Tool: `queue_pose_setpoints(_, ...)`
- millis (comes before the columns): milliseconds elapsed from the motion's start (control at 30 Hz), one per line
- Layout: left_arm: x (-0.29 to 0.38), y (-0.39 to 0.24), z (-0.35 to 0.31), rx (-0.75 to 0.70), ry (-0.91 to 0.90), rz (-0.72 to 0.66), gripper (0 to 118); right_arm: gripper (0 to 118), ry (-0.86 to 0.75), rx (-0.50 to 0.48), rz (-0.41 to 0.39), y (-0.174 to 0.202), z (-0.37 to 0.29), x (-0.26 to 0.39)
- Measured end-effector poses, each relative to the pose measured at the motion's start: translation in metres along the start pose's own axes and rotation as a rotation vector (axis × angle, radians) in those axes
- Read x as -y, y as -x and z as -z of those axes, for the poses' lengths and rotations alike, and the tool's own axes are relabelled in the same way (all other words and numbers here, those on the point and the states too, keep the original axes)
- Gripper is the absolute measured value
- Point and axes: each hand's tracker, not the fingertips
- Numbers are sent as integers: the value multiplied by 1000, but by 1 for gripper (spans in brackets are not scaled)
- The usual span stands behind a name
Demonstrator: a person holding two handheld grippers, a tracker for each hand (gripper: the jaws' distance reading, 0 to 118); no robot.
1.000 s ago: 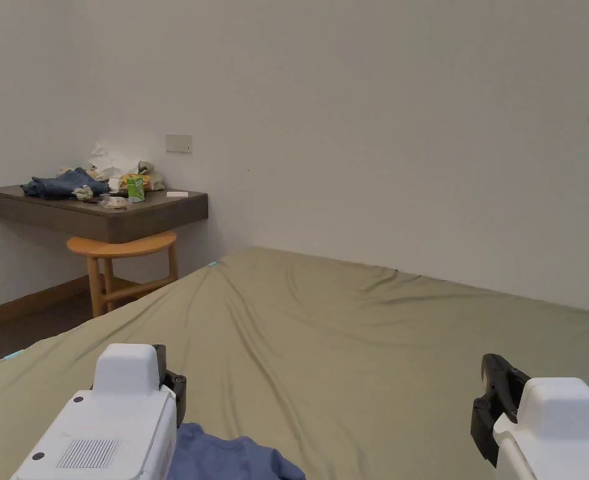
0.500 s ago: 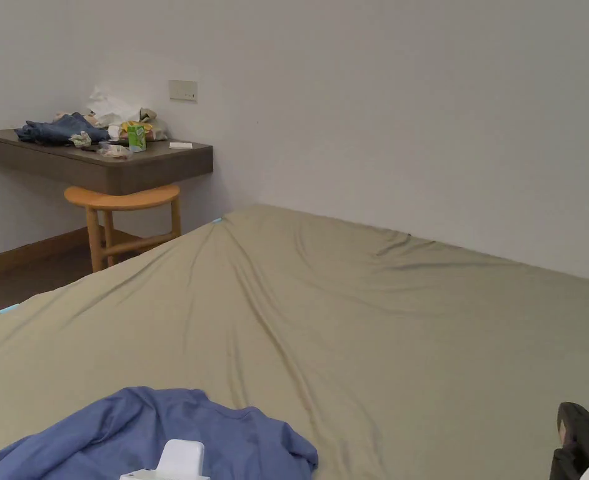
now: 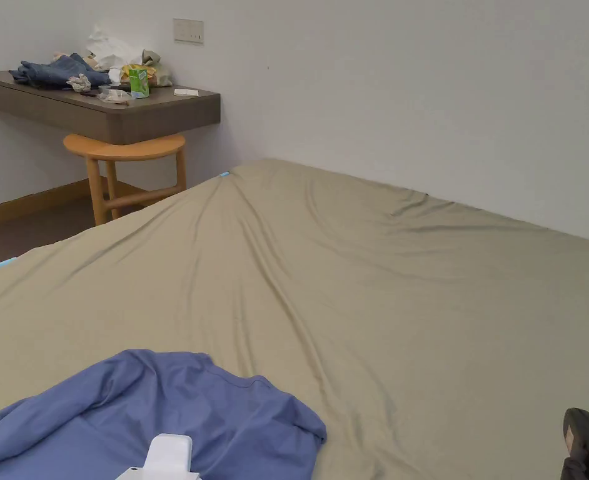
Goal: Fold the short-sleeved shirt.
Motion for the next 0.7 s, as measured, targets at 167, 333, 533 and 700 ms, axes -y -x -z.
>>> queue_pose_setpoints(167,-13,-5,-51,-101,-292,141,1,1,-22,6,12,-5,-7,-6)
queue_pose_setpoints(333,-44,-1,-101,-114,-535,106,1,1,-70,29,55,-19,-22,-15)
queue_pose_setpoints(533,-86,-50,-185,33,-792,242,1,1,-164,97,137,-56,-60,-28)
queue_pose_setpoints(700,-106,-129,-244,303,-933,316,1,1,-235,206,183,-110,-113,-30)
